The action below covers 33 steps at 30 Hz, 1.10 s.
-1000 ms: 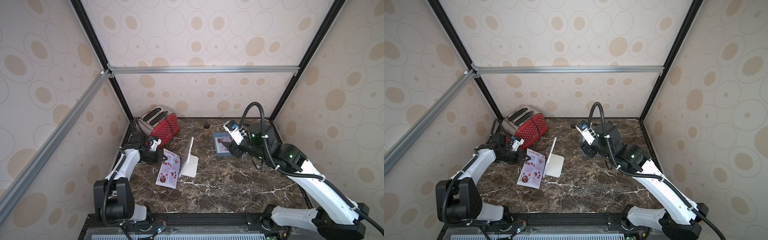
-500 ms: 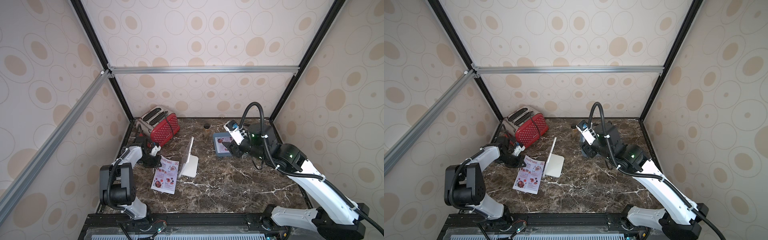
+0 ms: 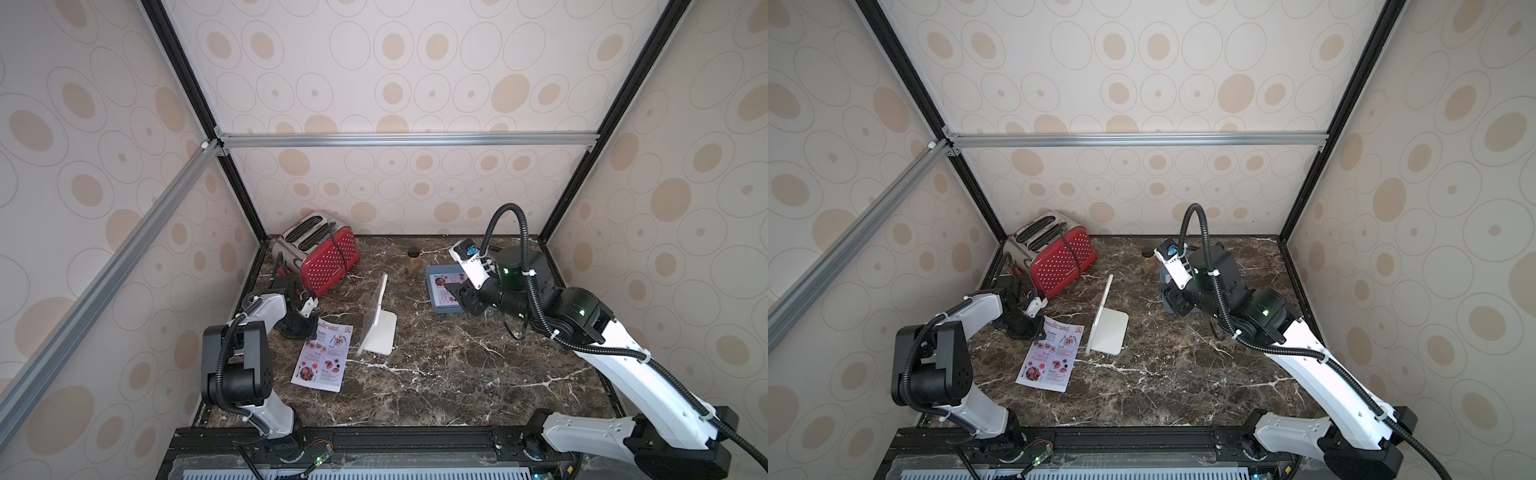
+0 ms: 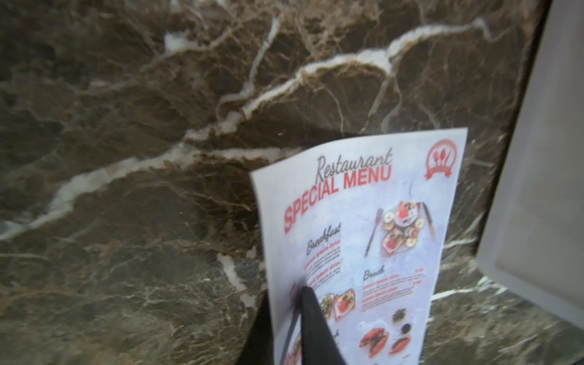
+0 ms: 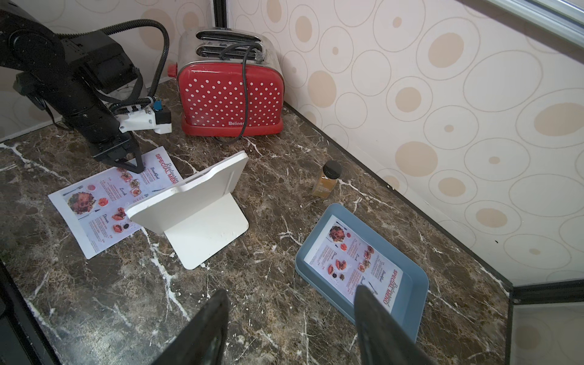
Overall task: Replace the menus in the menu holders
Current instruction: Place the menu at the center of the board, then pick up the menu from the storage box.
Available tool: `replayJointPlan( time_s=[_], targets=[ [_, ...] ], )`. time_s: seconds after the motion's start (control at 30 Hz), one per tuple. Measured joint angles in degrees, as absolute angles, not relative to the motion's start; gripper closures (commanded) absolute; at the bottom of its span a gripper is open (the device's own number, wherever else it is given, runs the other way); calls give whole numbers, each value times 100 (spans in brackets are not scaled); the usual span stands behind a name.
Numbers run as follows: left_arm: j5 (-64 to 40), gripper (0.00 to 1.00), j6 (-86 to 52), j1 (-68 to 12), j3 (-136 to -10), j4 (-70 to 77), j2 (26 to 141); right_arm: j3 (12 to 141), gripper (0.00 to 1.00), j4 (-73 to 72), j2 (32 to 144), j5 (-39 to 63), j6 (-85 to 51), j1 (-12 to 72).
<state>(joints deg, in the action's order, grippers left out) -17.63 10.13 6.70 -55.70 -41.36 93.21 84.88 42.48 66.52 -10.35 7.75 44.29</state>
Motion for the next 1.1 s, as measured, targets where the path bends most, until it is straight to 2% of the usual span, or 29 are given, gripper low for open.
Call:
replayJointPlan(
  time_s=[0.17, 0.27, 0.4, 0.6, 0.7, 0.83, 0.97, 1.1],
  targets=[
    [-1555, 55, 1007, 670, -5564, -4163, 9220, 8440, 36, 4239, 6650, -1009, 604, 4335],
    [-1350, 42, 985, 670, -5566, -4274, 8772, 8409, 36, 4244, 6635, -1009, 489, 4235],
    [-1041, 36, 915, 668, -5867, -4582, 7907, 8359, 38, 4241, 6578, -998, 263, 4071],
    [-1125, 38, -410, 403, -6663, -4462, 6886, 7863, 45, 4213, 6379, -965, -1013, 3157],
    [-1288, 38, -1264, -12, -6812, -4237, 6466, 7391, 44, 4176, 6337, -731, -1697, 2499],
    [-1295, 38, -2038, -801, -7428, -4169, 6440, 7019, 38, 4091, 6729, -242, -2121, 1855],
    [-1055, 37, -2366, -2034, -8711, -4204, 7131, 7172, 32, 4032, 7756, 211, -2018, 1391],
    [-882, 36, -2576, -3350, -10372, -4322, 8377, 7651, 30, 4123, 8901, 502, -1706, 987]
  ],
)
